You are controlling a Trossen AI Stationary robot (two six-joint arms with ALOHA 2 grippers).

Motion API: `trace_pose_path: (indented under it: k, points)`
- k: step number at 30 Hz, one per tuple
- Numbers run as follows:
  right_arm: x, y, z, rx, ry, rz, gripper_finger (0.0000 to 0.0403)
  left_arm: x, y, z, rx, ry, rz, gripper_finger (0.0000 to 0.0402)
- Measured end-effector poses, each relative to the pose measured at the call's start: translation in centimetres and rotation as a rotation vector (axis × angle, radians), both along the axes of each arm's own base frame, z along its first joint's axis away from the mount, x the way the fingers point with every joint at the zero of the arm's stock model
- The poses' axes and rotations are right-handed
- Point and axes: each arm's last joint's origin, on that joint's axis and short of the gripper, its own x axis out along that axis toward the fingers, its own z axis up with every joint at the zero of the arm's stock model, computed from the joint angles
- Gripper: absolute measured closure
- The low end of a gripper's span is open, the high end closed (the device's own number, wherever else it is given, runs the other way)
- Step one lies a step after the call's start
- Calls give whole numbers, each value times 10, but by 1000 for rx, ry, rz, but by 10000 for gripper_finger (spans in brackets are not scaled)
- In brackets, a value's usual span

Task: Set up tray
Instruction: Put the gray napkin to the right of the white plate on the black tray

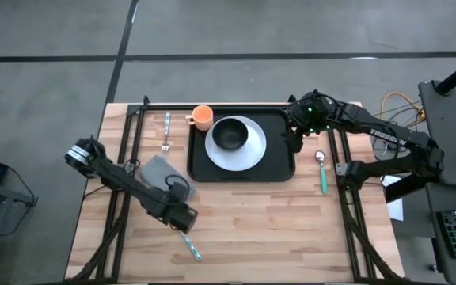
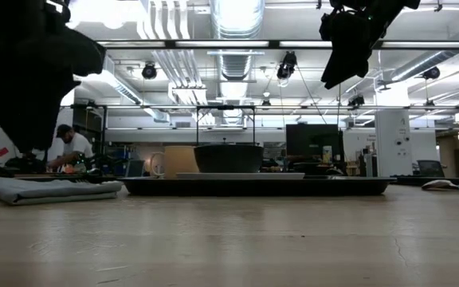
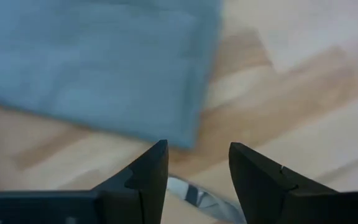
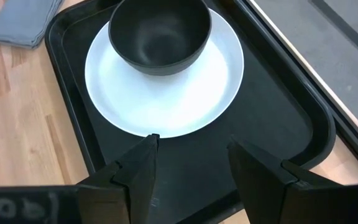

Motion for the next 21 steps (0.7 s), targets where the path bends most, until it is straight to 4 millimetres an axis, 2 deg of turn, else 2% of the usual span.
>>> trace_pose_path:
  k: [3,9,17,21]
  points:
    - [0,0,0,-2,1,3,220,8,-10,-10,12,19,-18,252]
    - [0,0,0,-7,3,9,220,11,-13,-34,46,119,-23,252]
    - [0,0,0,-3,1,11,220,5,-9,-46,82,169,-65,252]
    - [0,0,0,-2,1,12,220,8,-5,-45,80,179,-117,252]
